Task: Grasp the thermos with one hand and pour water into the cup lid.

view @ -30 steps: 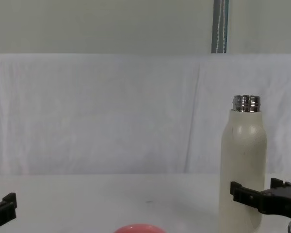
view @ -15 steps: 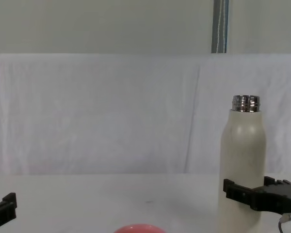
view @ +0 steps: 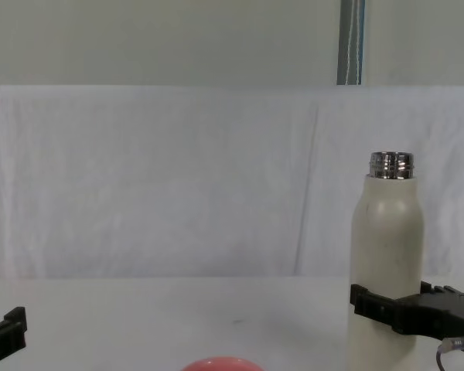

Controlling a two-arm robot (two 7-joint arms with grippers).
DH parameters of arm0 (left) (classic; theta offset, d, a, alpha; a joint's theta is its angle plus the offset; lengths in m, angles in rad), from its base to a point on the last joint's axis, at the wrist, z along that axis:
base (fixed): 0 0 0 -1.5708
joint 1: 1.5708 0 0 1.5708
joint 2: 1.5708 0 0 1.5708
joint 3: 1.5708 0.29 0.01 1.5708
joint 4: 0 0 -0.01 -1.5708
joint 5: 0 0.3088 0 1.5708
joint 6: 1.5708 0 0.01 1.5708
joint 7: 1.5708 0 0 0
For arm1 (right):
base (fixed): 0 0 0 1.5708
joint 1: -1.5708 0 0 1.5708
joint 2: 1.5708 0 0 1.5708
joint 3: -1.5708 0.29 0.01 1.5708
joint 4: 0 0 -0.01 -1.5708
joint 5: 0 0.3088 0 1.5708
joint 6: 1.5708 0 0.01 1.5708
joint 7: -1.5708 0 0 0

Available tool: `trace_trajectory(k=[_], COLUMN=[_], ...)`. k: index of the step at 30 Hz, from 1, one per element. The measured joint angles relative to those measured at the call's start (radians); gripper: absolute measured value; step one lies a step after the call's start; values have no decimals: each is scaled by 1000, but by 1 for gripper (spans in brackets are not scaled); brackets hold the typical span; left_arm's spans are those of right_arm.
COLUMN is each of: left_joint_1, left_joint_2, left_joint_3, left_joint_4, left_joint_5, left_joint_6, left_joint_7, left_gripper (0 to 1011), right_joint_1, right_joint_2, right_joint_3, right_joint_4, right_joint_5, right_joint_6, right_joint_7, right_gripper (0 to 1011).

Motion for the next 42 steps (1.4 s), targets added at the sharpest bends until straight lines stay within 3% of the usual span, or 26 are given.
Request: trace_trajectory(k=[30, 42], left_joint_1=[0, 0], left_joint_2=[0, 0], left_joint_3=[0, 0], left_joint_4=[0, 0], left_joint_5=[0, 0], left_joint_6=[0, 0], left_joint_7=[0, 0], left_gripper=[1001, 1001], right_joint_1=[57, 59], right_joint_2=[-16, -18], right_joint_3=[-17, -17], right_joint_4=[87, 90], right_joint_5=[8, 7], right_joint_6=[-26, -30], right_joint_7=[9, 8], right_gripper=[1001, 1001])
